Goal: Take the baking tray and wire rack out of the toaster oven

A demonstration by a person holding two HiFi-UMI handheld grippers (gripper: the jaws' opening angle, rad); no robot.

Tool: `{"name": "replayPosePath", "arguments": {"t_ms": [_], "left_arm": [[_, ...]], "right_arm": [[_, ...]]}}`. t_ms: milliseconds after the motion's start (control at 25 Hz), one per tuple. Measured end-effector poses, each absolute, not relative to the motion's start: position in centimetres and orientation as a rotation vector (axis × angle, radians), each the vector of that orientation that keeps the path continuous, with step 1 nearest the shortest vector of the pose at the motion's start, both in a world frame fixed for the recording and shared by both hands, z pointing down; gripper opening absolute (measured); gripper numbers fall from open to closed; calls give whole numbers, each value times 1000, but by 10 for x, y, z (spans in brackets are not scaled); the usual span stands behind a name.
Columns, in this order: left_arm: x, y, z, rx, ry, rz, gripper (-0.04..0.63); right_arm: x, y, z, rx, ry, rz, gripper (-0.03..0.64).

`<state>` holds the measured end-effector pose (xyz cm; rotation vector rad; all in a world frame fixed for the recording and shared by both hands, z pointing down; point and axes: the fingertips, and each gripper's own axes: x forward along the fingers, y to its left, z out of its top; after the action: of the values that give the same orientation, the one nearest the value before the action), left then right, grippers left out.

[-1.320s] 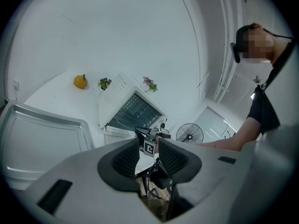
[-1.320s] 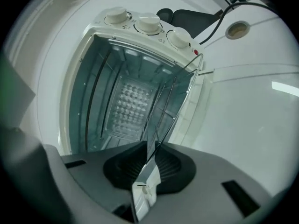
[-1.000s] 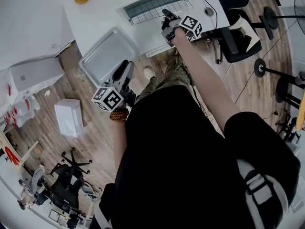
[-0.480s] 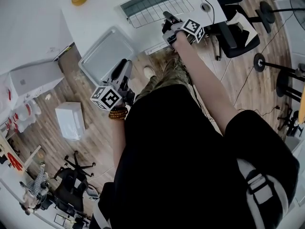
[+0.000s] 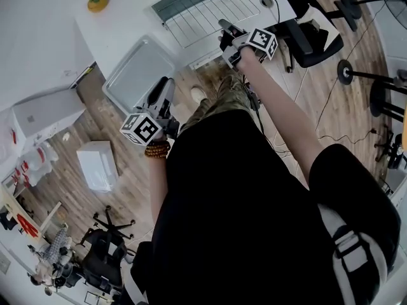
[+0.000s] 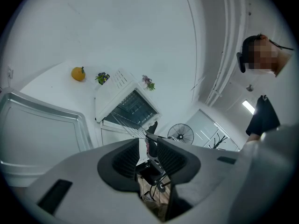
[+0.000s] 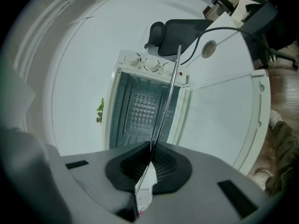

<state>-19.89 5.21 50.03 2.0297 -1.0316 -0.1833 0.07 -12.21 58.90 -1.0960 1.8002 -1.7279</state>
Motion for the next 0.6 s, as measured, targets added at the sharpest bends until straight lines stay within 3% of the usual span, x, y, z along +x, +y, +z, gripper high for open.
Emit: {"name": "replayPosePath", "arguments": {"t_ms": [600], "left_arm": [[-185, 49, 502, 2049, -947, -167, 121]], "right_arm": [[23, -75, 563, -1028, 1894, -1668, 29]]}}
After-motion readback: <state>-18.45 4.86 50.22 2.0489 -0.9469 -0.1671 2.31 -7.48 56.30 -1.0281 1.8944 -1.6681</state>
